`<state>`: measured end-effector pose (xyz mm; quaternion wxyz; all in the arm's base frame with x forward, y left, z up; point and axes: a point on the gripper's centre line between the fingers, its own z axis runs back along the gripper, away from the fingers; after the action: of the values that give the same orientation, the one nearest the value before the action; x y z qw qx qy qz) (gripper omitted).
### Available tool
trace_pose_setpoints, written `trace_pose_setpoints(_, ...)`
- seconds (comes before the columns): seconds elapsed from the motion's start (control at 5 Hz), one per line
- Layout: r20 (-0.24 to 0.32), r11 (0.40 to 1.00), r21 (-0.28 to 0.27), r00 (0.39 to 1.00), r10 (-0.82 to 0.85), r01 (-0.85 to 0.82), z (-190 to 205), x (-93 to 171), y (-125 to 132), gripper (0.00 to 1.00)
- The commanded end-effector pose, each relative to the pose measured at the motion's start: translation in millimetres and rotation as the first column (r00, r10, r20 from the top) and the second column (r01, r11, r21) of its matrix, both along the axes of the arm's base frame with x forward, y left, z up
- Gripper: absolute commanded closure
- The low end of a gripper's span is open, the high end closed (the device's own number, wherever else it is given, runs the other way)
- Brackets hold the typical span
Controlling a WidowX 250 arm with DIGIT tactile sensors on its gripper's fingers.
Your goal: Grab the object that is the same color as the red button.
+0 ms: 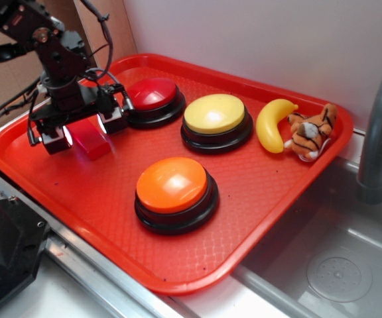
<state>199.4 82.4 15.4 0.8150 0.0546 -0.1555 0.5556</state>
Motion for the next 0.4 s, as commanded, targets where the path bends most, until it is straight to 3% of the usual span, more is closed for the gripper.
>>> trace_pose_setpoints(0.0,0.072,0.995,-0.092,0.996,0.043,-0.037,3.1,-6.7,13.3,1.0)
trace_pose_setpoints(0.2,0.071,0.988,-0.149,0.997,0.044,-0.033,2.5,-7.1,15.2,1.0)
